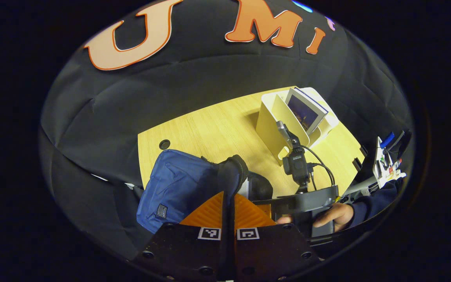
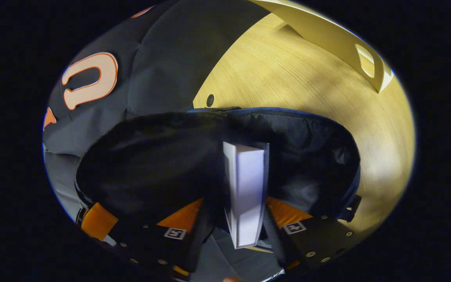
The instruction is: Open the schoolbag, grab two books from the bookshelf and put them into the schoolbag.
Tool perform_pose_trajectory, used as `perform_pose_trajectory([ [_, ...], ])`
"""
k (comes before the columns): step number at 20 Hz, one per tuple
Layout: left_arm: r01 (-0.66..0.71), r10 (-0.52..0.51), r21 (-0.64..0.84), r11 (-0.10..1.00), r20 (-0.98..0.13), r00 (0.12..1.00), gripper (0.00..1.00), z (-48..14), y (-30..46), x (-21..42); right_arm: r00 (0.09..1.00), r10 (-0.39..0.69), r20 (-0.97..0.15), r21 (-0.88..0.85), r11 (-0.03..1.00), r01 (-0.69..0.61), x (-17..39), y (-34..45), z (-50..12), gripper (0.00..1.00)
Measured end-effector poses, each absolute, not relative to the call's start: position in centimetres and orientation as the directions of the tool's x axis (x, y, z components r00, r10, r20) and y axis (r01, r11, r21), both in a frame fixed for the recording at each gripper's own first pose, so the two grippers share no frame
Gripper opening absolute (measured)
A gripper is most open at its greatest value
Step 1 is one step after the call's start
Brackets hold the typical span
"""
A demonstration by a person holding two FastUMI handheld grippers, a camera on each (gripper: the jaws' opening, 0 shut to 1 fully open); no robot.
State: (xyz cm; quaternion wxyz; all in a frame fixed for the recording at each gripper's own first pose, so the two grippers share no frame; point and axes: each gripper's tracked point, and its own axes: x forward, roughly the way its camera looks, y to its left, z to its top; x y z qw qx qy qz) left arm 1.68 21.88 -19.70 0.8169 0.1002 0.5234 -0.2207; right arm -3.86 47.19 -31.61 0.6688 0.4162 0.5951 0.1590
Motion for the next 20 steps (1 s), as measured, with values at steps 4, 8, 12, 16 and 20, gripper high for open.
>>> perform_pose_trajectory([
  [4, 0.440, -0.260, -0.077, 0.895, -0.891, 0.373, 0.01, -19.4, 22.4, 1.9, 0.265, 0.636, -0.725, 0.688, 0.687, 0.234, -3.2, 42.7, -30.9, 0.96],
  [8, 0.449, -0.262, -0.079, 0.890, -0.894, 0.363, 0.01, -19.9, 22.0, 1.6, 0.323, 0.546, -0.773, 0.618, 0.763, 0.189, -2.3, 37.9, -30.1, 0.97],
  [12, 0.461, -0.261, -0.069, 0.885, -0.894, 0.366, 0.01, -20.0, 21.7, 1.4, 0.374, 0.439, -0.817, 0.516, 0.847, 0.133, -1.7, 31.7, -28.2, 0.97],
  [16, 0.460, -0.264, -0.072, 0.885, -0.892, 0.368, 0.01, -20.1, 21.7, 1.4, 0.393, 0.360, -0.846, 0.411, 0.910, 0.052, -0.5, 27.4, -25.9, 0.97],
  [20, 0.449, -0.278, -0.093, 0.889, -0.887, 0.368, 0.00, -20.5, 21.7, 1.0, 0.445, 0.275, -0.852, 0.289, 0.957, -0.038, 1.9, 23.1, -22.1, 0.97],
])
